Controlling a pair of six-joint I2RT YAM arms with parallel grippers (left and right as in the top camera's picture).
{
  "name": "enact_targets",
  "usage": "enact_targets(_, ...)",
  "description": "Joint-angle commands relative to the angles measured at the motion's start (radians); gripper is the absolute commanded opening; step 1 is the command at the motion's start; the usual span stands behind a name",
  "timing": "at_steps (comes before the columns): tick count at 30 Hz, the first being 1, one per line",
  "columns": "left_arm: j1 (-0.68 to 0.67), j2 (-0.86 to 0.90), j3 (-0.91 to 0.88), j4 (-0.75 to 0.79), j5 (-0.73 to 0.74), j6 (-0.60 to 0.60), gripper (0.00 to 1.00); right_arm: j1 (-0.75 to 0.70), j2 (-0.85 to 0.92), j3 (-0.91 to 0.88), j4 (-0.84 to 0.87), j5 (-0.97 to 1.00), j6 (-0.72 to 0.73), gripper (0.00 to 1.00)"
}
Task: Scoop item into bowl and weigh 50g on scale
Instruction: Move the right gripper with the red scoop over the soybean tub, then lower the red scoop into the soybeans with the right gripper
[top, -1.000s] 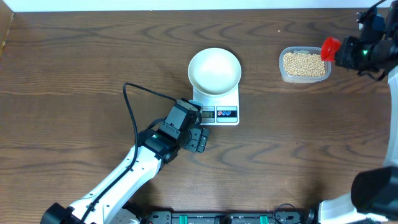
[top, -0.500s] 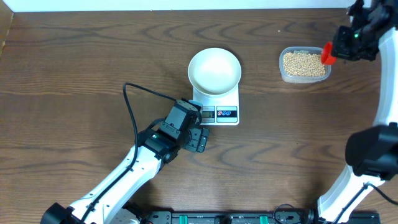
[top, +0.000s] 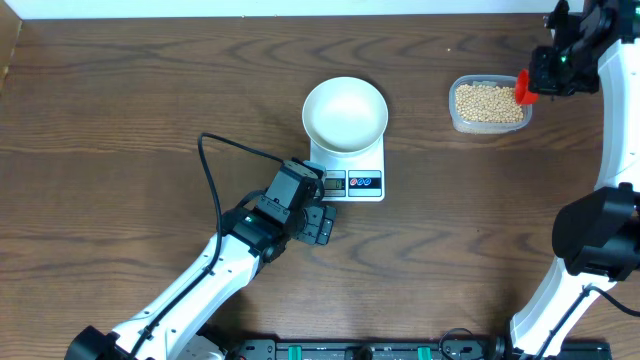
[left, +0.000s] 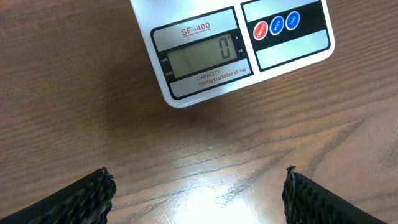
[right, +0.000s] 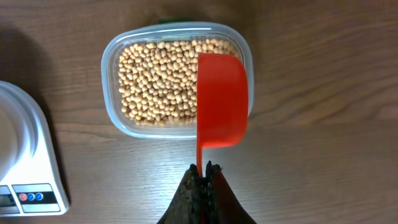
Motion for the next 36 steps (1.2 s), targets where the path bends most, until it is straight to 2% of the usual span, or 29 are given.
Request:
enact_targets(1,0.004,-0.012,-0.002,-0.003,-0.005,0.010,0.88,0.010,0.008,-0.011,0.015,0.008,-0.053,0.02)
enact_targets(36,0.004,-0.012,-0.002,-0.003,-0.005,0.010,0.89,0.023,0.020,-0.021,0.087,0.005,-0.086,0.01)
